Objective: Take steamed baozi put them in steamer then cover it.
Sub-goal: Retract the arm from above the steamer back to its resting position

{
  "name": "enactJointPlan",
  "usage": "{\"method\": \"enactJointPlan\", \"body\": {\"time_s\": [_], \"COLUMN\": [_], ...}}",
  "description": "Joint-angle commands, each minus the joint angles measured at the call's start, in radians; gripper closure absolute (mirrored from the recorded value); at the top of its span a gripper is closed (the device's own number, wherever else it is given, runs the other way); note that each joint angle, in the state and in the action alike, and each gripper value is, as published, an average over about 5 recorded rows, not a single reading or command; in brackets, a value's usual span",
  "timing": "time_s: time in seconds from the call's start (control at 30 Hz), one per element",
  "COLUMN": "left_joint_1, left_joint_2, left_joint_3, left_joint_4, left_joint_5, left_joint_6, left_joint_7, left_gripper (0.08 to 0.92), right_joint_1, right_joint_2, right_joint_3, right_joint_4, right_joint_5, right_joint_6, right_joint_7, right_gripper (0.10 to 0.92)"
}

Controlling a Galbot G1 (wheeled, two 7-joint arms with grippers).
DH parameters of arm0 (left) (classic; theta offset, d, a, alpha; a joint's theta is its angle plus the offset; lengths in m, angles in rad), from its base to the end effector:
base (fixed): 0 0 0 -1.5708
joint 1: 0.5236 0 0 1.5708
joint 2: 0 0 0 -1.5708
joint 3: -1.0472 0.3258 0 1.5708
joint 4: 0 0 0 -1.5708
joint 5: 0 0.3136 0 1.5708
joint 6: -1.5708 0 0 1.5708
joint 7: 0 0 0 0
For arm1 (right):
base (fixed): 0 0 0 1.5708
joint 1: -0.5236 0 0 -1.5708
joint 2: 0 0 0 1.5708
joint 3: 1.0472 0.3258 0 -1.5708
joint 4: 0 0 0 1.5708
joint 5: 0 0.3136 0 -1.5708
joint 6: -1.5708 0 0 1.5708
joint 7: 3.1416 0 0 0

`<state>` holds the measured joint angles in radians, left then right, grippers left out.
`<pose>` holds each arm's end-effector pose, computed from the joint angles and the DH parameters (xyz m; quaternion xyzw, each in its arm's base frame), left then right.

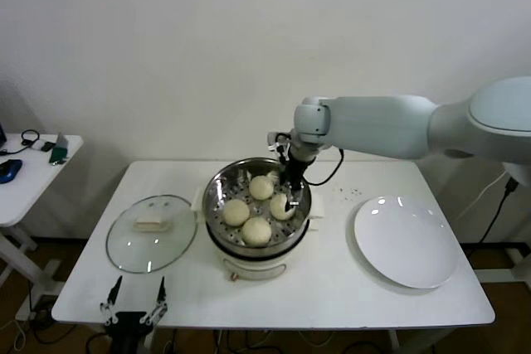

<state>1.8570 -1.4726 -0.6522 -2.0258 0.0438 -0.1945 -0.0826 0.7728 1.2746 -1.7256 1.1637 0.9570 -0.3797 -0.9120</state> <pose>0.0598 0.0544 -0.3289 0.0503 -0.9907 -0.1034 0.0731 0.5251 0.0831 -0.0529 0.5653 -0.5394 0.4845 0.3934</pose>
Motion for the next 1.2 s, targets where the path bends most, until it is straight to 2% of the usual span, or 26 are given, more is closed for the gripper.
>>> {"method": "enactJointPlan", "body": {"time_s": [0.03, 0.13, 0.3, 0.43, 0.57, 0.83, 1.0, 1.2], "left_joint_1": [-0.001, -0.002, -0.011, -0.008, -0.018, -0.04, -0.043, -0.045], "left_joint_2": [0.0, -0.001, -0.002, 0.003, 0.001, -0.007, -0.014, -0.004], "left_joint_3": [-0.001, -0.003, -0.012, -0.01, -0.001, 0.014, 0.001, -0.036], "left_joint_4": [-0.002, -0.002, -0.002, -0.006, -0.008, -0.025, -0.055, -0.099], "left_joint_5": [0.005, 0.011, 0.031, 0.067, 0.106, 0.2, 0.296, 0.495], "left_joint_6": [0.001, 0.0, 0.003, 0.007, 0.012, 0.031, 0.08, 0.135], "left_joint_7": [0.001, 0.0, 0.0, 0.009, 0.01, 0.01, 0.008, 0.007], "left_gripper": [0.177, 0.177, 0.177, 0.177, 0.177, 0.177, 0.177, 0.177], "right_joint_1": [0.088, 0.083, -0.031, -0.304, -0.647, -1.184, -1.485, -1.736], "right_joint_2": [-0.186, -0.288, -0.491, -0.647, -0.744, -0.787, -0.726, -0.606], "right_joint_3": [0.051, 0.102, 0.218, 0.483, 0.827, 1.397, 1.737, 1.969], "right_joint_4": [0.08, 0.128, 0.263, 0.353, 0.418, 0.451, 0.463, 0.494], "right_joint_5": [0.036, 0.016, -0.034, -0.078, -0.092, -0.152, -0.181, -0.247], "right_joint_6": [0.092, 0.152, 0.305, 0.375, 0.412, 0.499, 0.513, 0.52], "right_joint_7": [-0.036, 0.053, 0.391, 0.628, 0.759, 0.84, 0.841, 0.838], "right_gripper": [0.203, 0.203, 0.203, 0.203, 0.203, 0.203, 0.203, 0.203]}}
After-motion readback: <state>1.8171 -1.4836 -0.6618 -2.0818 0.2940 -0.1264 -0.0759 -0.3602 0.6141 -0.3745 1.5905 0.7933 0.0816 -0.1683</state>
